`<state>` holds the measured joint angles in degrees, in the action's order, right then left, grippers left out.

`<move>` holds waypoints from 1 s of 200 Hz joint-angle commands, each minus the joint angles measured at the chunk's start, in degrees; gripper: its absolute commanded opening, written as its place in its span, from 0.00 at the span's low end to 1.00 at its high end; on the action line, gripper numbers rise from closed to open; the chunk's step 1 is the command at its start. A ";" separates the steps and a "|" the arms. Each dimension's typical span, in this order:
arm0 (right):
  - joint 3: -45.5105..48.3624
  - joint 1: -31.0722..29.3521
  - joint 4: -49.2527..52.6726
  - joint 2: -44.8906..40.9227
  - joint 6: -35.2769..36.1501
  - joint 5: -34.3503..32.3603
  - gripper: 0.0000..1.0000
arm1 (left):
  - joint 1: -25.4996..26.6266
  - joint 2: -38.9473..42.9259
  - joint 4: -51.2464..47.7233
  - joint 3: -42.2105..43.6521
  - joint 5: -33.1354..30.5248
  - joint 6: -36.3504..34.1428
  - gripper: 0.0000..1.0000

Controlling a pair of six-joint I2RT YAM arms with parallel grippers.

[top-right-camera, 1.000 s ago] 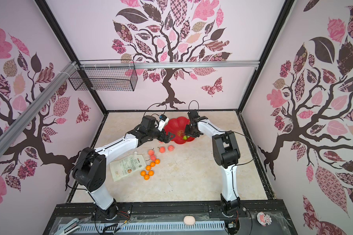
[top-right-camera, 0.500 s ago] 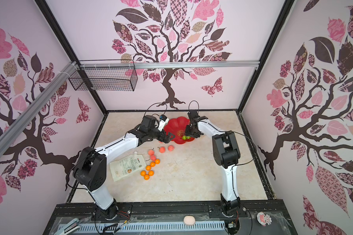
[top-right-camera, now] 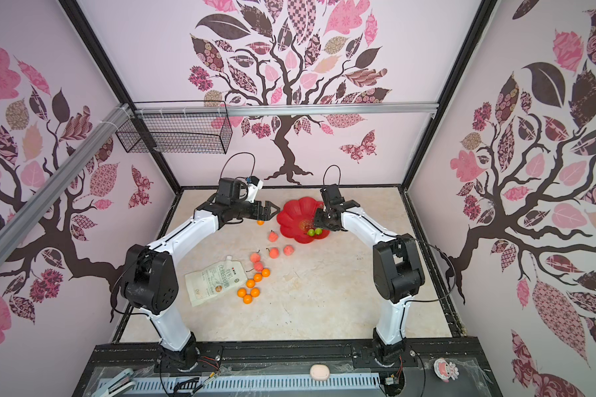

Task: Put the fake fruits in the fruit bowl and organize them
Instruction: 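Move the right gripper back over a peach near the robot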

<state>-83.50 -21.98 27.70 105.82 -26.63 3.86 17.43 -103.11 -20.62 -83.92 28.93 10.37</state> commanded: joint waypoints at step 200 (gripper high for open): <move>-14.69 -23.31 8.25 15.59 13.20 -4.65 0.51 | -13.37 1.95 -8.78 -1.95 8.32 -9.69 0.98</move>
<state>-94.48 -45.54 31.99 117.58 -14.52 -0.01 6.87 -103.11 -28.56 -83.92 35.99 2.70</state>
